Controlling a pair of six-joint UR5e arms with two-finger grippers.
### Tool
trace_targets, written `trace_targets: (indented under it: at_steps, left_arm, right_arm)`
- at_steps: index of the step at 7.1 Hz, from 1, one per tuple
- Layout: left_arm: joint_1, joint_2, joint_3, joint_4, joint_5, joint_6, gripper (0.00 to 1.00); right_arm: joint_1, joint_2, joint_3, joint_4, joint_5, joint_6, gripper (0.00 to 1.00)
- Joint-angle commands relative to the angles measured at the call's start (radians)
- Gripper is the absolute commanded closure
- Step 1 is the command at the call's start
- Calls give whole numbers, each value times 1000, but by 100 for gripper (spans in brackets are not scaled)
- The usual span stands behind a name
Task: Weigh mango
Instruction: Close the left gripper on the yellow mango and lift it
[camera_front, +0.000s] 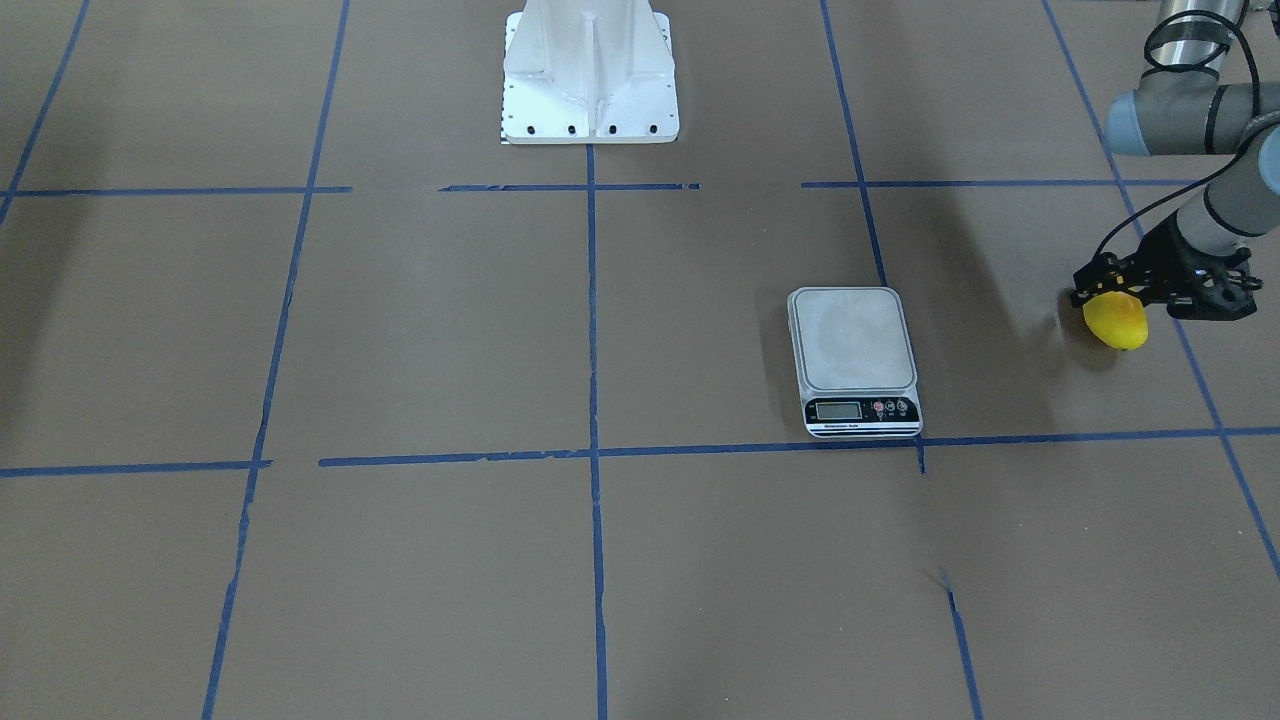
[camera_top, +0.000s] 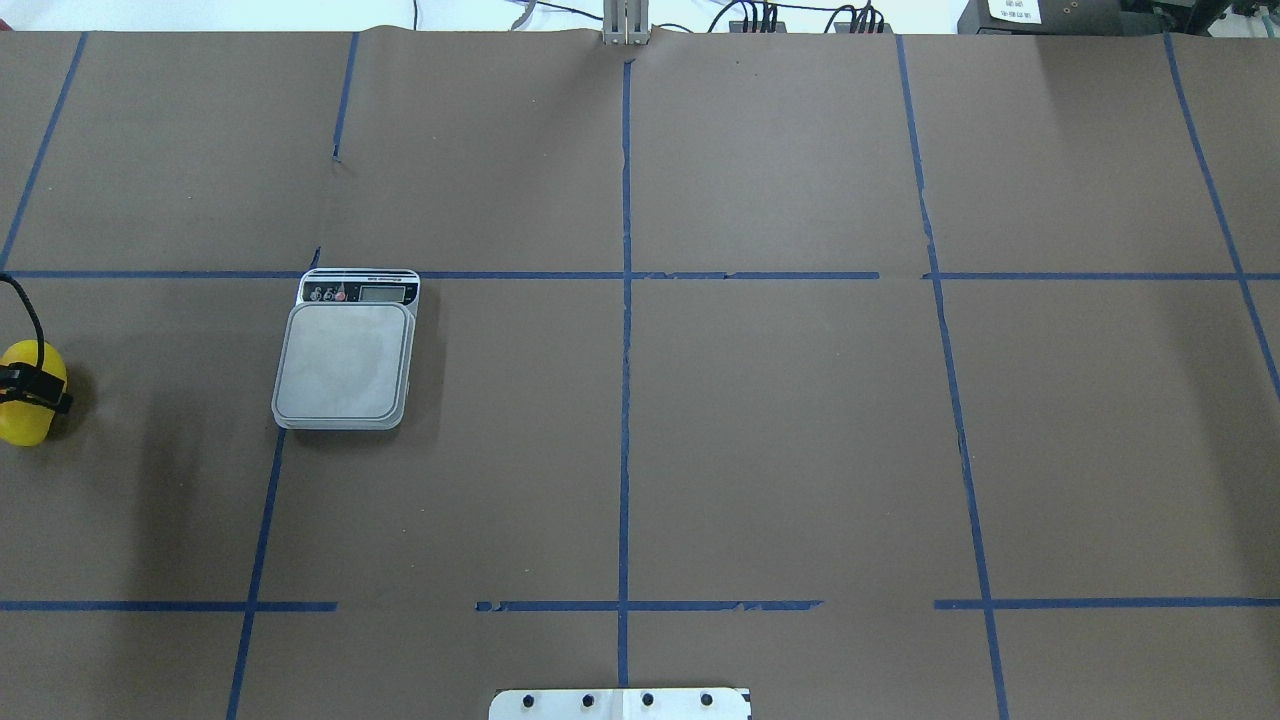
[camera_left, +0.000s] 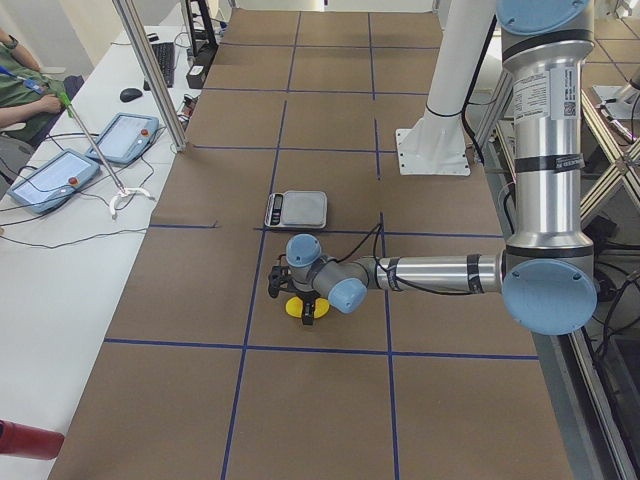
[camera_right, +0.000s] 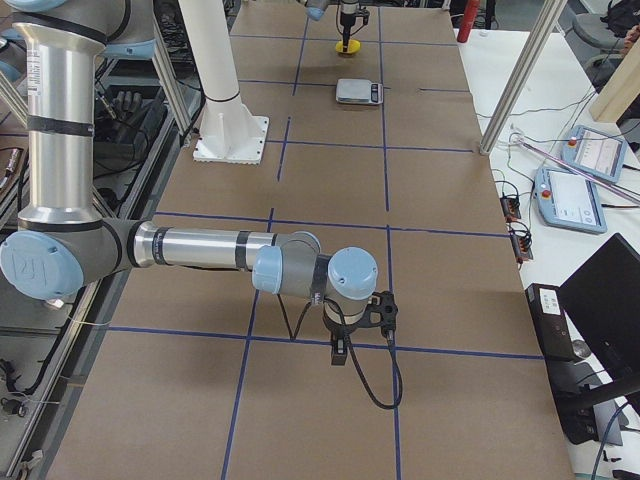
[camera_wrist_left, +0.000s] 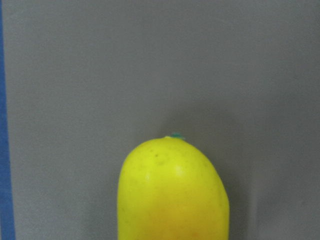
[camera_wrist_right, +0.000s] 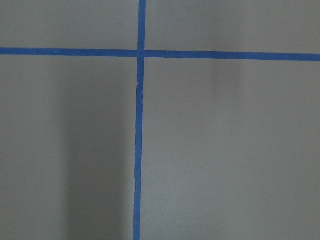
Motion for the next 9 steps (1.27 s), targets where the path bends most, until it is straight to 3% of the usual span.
trace_targets:
  at_steps: [1,2,3,5,6,7,8,9]
  left_arm:
    - [-1,2,-46,9,-2,2,100]
    - [-14,21,-137,32,-9,9,100]
    - [-37,35,-229,137,-29,28,100]
    - [-114,-4,-401,439,-32,104,100]
    - [-131,-83,-441,551,-34,91,100]
    - [-128,-153,-440,585,-37,0,100]
    - [-107,-222,-436,580,-37,-146,100]
    - [-15,-271,-431,577,-35,-261,100]
  right_arm:
    - [0,0,0,0,0,0,0]
    - [0,0,0,2,0,0,0]
    - [0,-1,0,0,0,0,0]
    - [0,0,0,0,0,0,0]
    - [0,0,0,0,0,0,0]
    - [0,0,0,0,0,0,0]
    - [0,0,0,0,0,0,0]
    - [0,0,0,0,0,0,0]
